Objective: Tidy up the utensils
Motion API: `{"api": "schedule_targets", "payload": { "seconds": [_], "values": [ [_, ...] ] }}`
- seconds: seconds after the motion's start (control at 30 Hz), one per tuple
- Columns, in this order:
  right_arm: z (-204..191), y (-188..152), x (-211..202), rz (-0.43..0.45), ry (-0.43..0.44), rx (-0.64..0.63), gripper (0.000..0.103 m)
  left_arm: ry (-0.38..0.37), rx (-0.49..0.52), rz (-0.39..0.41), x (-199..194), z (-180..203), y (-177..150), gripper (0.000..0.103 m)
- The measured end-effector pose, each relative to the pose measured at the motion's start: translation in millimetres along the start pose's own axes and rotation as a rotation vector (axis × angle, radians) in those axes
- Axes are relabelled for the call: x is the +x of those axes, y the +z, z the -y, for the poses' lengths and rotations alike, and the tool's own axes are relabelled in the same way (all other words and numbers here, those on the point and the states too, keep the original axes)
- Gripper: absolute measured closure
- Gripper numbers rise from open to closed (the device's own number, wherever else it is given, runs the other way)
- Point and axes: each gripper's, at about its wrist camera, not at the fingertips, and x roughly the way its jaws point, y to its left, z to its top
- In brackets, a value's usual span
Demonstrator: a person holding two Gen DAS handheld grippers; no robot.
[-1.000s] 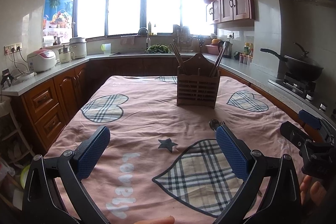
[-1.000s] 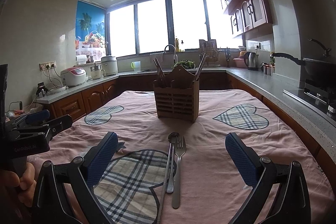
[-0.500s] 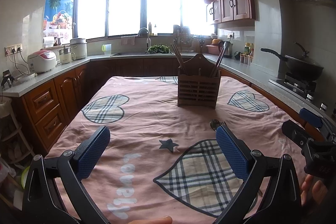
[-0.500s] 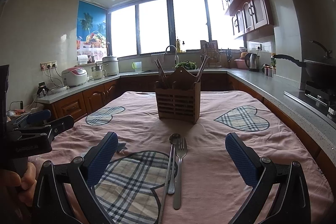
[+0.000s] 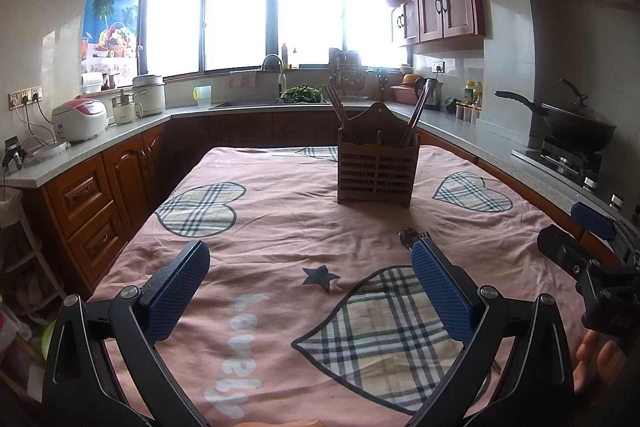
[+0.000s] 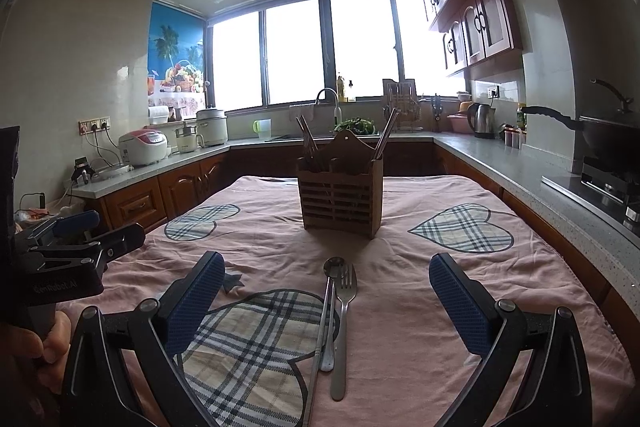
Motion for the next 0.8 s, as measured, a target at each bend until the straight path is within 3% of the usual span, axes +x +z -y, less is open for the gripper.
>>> {"api": "schedule_targets", "payload": {
  "seconds": [0.8],
  "values": [
    [0.2, 2.4, -2.0, 0.004, 0.001, 0.001, 0.0, -0.007, 0.002, 0.001, 1.3, -3.3, -0.3, 0.0]
  ]
}}
